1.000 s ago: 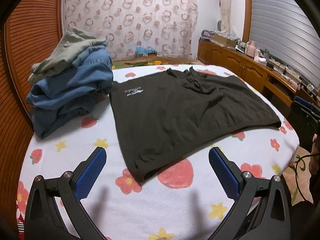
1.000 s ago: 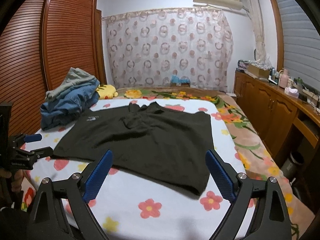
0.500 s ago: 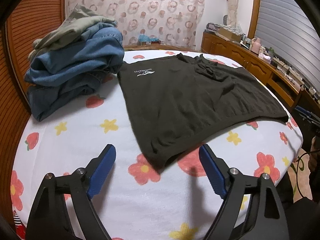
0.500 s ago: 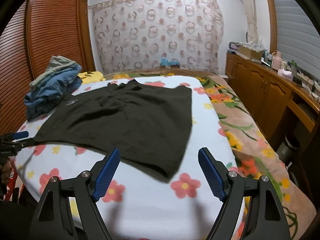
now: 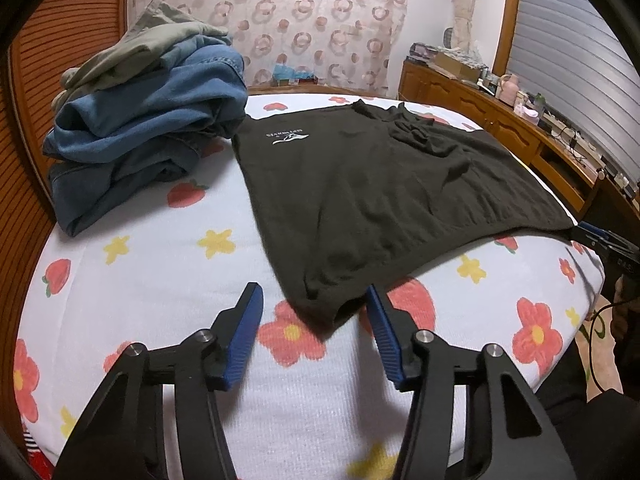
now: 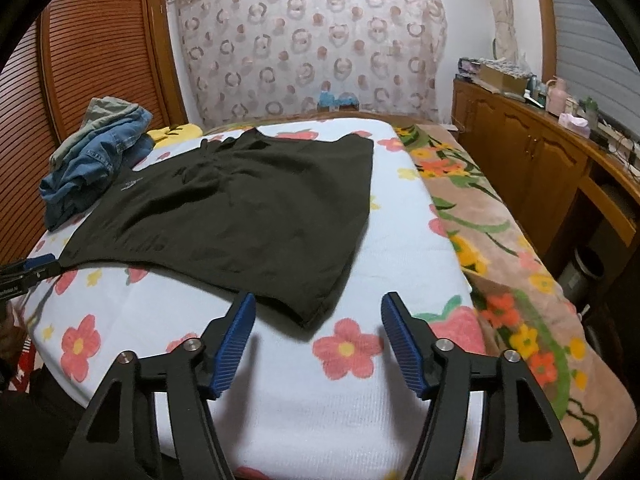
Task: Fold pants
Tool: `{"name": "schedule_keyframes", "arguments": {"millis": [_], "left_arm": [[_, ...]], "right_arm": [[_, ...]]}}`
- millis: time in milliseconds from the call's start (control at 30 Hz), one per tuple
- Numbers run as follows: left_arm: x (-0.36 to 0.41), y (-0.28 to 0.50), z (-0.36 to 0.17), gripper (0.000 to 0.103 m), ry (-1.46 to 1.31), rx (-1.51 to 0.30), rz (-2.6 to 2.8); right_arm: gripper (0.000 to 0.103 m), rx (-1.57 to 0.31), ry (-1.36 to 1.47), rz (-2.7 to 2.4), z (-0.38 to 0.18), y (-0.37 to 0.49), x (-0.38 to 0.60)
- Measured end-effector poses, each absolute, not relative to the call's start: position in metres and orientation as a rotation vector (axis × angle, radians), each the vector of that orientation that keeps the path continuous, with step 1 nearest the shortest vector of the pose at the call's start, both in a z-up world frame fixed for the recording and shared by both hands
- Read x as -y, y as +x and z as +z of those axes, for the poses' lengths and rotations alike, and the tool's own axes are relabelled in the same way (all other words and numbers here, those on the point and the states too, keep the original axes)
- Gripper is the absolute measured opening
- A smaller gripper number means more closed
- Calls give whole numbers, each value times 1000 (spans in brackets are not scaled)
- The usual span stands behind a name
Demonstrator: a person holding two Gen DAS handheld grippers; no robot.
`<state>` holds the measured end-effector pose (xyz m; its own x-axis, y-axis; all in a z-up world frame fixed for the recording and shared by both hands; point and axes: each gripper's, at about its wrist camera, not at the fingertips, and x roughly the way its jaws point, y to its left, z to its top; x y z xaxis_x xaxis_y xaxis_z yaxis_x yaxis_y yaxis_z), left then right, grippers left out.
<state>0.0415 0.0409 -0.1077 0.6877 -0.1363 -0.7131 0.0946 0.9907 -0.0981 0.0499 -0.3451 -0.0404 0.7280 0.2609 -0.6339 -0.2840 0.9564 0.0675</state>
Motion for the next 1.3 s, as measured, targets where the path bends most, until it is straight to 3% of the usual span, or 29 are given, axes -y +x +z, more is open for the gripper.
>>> {"name": "schedule_keyframes", "arguments": {"millis": [100, 267, 367, 600, 1300], "left_arm": [[-41, 42, -107, 47, -55, -800, -136], [-39, 43, -107, 28, -46, -795, -154], [-37, 42, -106, 22, -38, -794, -161], [-38, 36, -98, 15, -33, -771, -176], [-28, 4, -59, 14, -43, -707, -252]], "right_arm": [[51, -706, -44, 305, -39, 50, 343], [19, -709, -49, 313, -35, 47, 344], [13, -702, -64, 322, -35, 48, 346], [7, -683, -64, 336, -30, 49, 354], [5, -649, -80, 346, -8, 26, 369]]}}
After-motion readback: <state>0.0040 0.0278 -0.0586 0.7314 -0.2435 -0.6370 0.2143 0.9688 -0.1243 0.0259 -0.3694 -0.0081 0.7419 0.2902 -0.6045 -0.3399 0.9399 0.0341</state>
